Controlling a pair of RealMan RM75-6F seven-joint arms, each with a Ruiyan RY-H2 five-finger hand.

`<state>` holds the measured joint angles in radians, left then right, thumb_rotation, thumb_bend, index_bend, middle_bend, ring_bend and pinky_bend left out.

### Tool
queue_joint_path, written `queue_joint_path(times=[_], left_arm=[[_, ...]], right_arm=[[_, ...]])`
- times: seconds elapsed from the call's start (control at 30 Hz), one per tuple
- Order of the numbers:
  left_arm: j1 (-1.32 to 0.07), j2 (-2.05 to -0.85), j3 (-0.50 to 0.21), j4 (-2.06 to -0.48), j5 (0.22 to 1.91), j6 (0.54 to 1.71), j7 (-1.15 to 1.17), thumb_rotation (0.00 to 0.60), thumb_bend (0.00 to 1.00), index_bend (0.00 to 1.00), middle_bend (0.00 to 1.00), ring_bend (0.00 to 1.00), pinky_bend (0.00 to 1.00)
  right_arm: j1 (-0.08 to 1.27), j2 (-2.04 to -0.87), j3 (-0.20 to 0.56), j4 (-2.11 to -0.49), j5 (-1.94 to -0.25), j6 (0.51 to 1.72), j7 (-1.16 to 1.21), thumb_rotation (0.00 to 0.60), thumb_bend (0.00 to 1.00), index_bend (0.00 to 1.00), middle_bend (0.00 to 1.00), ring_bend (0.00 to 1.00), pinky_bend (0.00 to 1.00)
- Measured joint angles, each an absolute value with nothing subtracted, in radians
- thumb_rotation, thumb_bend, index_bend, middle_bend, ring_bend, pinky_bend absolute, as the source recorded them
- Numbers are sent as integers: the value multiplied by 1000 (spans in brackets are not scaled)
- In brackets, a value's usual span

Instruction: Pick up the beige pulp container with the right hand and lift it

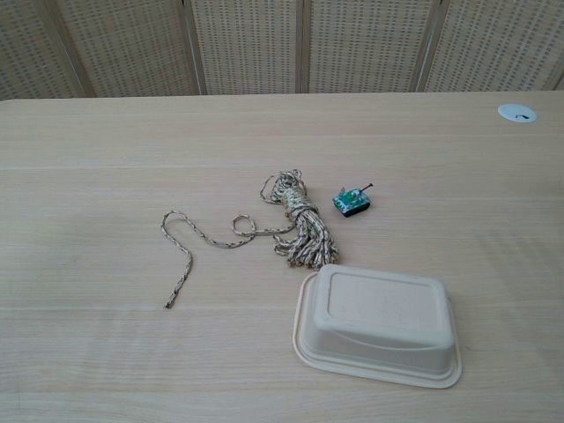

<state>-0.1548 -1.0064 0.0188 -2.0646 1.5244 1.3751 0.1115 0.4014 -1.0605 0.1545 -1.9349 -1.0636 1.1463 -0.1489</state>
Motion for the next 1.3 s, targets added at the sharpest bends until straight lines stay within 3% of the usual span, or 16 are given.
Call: queue_joint_path(times=[0.5, 0.87, 1.3], left_arm=[[-144, -997, 28, -2082, 1549, 1387, 123, 600, 139, 0, 0, 0, 0], [-172, -1002, 9, -2080, 1527, 1350, 131, 600, 139, 0, 0, 0, 0], [-207, -1017, -11, -2065, 1493, 1307, 139, 600, 139, 0, 0, 0, 0]], right_arm=[[409, -1062, 172, -1858, -1154, 1111, -17, 600, 150, 0, 0, 0, 0], [407, -1044, 108, -1919, -1139, 1063, -126, 600, 121, 0, 0, 0, 0], [461, -1114, 37, -1942, -1164, 977, -274, 600, 66, 0, 0, 0, 0]])
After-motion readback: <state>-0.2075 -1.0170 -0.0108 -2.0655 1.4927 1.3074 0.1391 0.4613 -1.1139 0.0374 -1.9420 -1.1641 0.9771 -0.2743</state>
